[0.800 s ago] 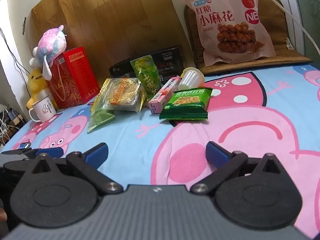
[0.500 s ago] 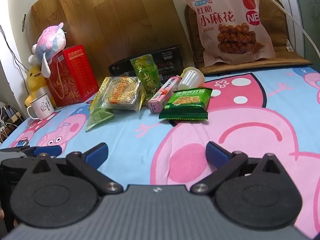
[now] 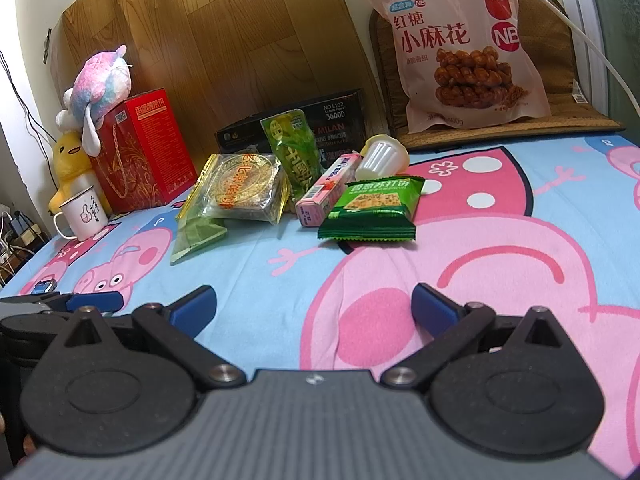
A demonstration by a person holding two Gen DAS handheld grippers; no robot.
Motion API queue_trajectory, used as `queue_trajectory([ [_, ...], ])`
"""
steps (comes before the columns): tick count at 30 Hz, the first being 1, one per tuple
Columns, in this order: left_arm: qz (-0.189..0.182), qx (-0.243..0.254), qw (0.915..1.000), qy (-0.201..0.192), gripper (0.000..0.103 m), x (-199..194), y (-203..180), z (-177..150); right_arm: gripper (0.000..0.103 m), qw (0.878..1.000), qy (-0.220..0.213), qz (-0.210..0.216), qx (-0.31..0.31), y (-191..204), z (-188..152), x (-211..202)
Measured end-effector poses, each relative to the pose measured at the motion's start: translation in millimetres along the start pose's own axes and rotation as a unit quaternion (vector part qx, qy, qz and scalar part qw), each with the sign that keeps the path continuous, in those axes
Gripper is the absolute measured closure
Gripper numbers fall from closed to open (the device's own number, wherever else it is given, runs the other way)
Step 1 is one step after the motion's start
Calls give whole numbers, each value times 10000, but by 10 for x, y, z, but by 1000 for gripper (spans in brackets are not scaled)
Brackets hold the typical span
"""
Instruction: Organize snacks
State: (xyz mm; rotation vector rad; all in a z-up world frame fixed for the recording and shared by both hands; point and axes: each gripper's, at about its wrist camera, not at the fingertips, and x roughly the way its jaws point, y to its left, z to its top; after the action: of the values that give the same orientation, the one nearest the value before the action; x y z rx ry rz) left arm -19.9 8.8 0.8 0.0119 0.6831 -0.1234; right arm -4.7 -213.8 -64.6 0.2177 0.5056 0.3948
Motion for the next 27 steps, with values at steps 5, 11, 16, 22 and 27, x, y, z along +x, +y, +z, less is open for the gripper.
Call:
queue_trajectory([
  [5,7,4,10000,3,0,1,-3,0,0,10000,-6,-2,10,-1,-1,-3],
  [11,24,58,10000,17,0,6,-21,-4,0,10000,-11,-5,17,-1,-2,-5],
  [16,24,74,10000,24,0,11,-24,-5,0,10000,-13,-5,19,-3,-2,-6],
  [22,21,69,10000,21,0,10,-23,-5,0,10000,-16,-7,22,-17,-32,-45],
  [27,24,69,10000,21,0,10,-23,-4,0,10000,-18,-7,25,-20,-54,-73],
])
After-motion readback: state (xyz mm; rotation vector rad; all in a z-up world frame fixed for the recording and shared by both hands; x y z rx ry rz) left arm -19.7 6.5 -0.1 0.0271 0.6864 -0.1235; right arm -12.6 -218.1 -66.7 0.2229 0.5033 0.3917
